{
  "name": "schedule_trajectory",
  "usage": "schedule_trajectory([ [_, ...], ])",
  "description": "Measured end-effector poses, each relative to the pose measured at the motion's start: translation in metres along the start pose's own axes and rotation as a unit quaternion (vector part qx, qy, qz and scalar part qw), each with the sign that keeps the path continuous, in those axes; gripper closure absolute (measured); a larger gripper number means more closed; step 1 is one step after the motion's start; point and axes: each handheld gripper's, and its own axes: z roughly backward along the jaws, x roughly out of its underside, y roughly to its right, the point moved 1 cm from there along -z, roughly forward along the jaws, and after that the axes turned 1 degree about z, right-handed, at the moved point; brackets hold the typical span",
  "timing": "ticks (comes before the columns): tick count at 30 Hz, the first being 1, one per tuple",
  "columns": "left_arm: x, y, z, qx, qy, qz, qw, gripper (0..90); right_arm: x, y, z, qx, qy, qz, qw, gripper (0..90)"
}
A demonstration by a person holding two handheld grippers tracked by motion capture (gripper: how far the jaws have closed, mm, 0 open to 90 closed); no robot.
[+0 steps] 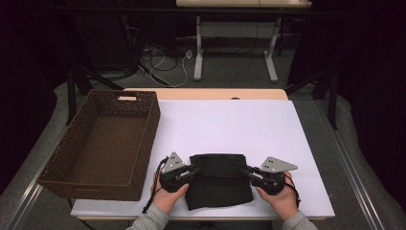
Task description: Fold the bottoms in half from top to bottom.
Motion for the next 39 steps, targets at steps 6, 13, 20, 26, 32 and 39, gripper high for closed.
schedule_trajectory([
  [6,0.004,0.004,0.002,0.003,-0.007,0.003,1.0000,77.8,0.003,-0.004,0.003,-0.003,-0.011,0.006,0.9999,80.4],
  [13,0.009,0.009,0.003,0.010,-0.016,0.006,0.9998,77.3,0.006,-0.007,0.005,-0.003,-0.015,0.004,0.9999,80.4],
  [20,0.013,0.007,0.001,0.013,-0.023,0.015,0.9995,75.3,0.010,-0.008,0.003,-0.006,-0.022,0.008,0.9997,80.4],
  [26,0.010,0.007,0.003,0.018,-0.024,0.034,0.9990,67.6,0.012,-0.008,0.003,-0.001,-0.021,0.010,0.9997,80.4],
  [32,0.004,0.006,0.007,0.018,-0.012,0.050,0.9985,47.7,0.012,-0.008,0.003,-0.001,-0.023,0.013,0.9997,80.4],
  [39,-0.003,0.001,0.014,0.011,0.000,0.065,0.9978,39.4,0.013,-0.008,0.002,-0.002,-0.023,0.009,0.9997,80.3],
])
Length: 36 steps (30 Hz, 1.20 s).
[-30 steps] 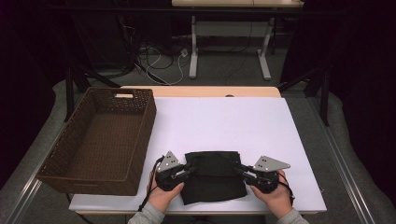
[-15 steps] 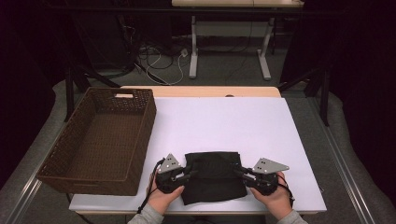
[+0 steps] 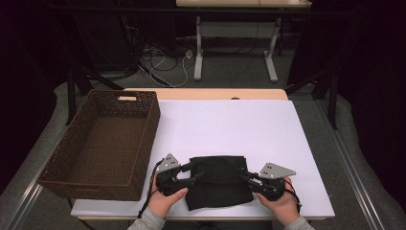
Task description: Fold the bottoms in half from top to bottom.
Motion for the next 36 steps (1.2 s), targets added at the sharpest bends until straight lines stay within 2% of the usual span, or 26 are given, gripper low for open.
schedule_trajectory([
  [8,-0.010,-0.012,0.010,-0.020,0.015,0.026,0.9993,36.6,0.001,0.000,0.000,0.000,-0.002,-0.002,1.0000,80.2],
  [10,-0.013,-0.014,0.012,-0.021,0.016,0.033,0.9991,39.2,0.001,0.000,0.000,0.000,-0.002,-0.001,1.0000,80.2],
  [15,-0.022,-0.020,0.009,-0.042,0.017,0.035,0.9984,42.5,0.002,0.000,-0.001,0.000,-0.002,-0.002,1.0000,80.2],
  [16,-0.023,-0.022,0.007,-0.042,0.011,0.031,0.9986,44.2,0.002,0.001,-0.001,0.000,-0.003,-0.001,1.0000,80.2],
  [19,-0.027,-0.026,-0.003,-0.045,0.003,0.036,0.9983,50.1,0.002,0.000,-0.001,0.000,-0.004,-0.002,1.0000,80.2],
  [21,-0.028,-0.030,-0.009,-0.041,-0.004,0.037,0.9985,58.3,0.002,0.001,-0.001,0.000,-0.003,-0.003,1.0000,80.2],
  [25,-0.028,-0.034,-0.023,-0.033,-0.018,0.056,0.9977,72.3,0.002,0.001,-0.002,-0.001,-0.004,-0.004,1.0000,80.2],
  [30,-0.028,-0.033,-0.036,-0.018,-0.041,0.062,0.9970,88.5,0.003,0.001,-0.002,-0.001,-0.004,-0.004,1.0000,80.1],
  [36,-0.026,-0.029,-0.041,-0.012,-0.061,0.058,0.9964,89.9,0.003,0.001,-0.002,-0.004,-0.003,-0.013,0.9999,79.9],
])
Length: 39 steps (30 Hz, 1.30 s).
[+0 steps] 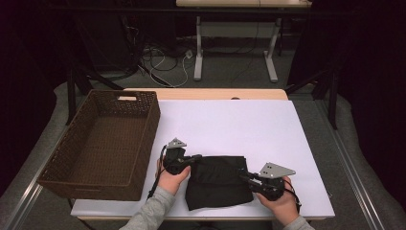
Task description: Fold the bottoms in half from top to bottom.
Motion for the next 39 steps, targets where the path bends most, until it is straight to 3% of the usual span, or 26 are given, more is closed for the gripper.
schedule_trajectory([
  [7,0.005,0.004,0.004,0.007,-0.006,-0.006,0.9999,89.9,0.001,0.001,0.001,-0.008,0.003,-0.018,0.9998,76.4],
  [14,0.011,0.010,0.011,0.017,-0.009,-0.017,0.9997,90.0,0.000,-0.001,0.006,-0.032,0.022,-0.034,0.9987,59.0],
  [24,0.019,0.020,0.021,0.032,-0.017,-0.029,0.9989,90.0,-0.005,-0.004,0.014,-0.039,0.043,-0.046,0.9973,56.8],
  [26,0.021,0.022,0.023,0.035,-0.016,-0.029,0.9988,90.0,-0.007,-0.005,0.015,-0.038,0.048,-0.051,0.9968,58.7],
  [33,0.024,0.028,0.028,0.044,-0.013,-0.034,0.9984,90.0,-0.011,-0.005,0.019,-0.046,0.043,-0.065,0.9959,81.1],
  [39,0.026,0.034,0.027,0.050,-0.014,-0.039,0.9979,90.0,-0.011,-0.007,0.012,-0.038,0.017,-0.056,0.9976,87.2],
])
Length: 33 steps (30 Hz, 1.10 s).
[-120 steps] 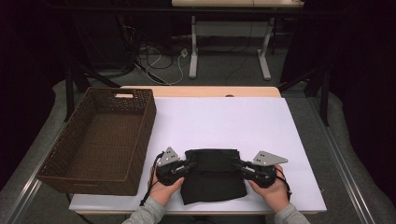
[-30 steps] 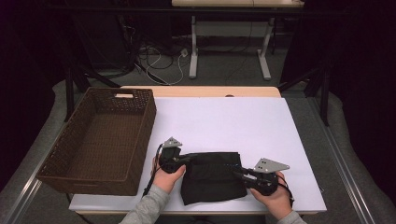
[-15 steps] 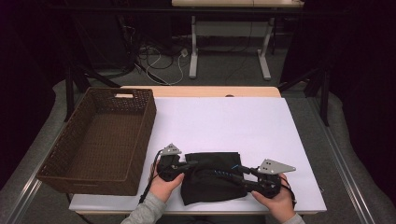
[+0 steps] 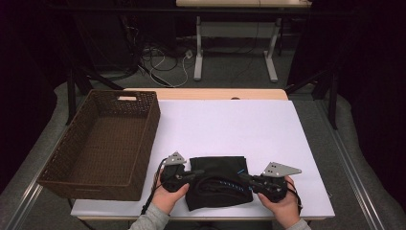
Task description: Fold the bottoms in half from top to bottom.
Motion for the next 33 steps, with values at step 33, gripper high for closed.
schedule_trajectory([
  [33,0.037,0.012,0.001,0.005,-0.046,-0.024,0.9986,90.0,0.024,-0.017,-0.005,-0.043,-0.070,0.001,0.9966,90.0],
])
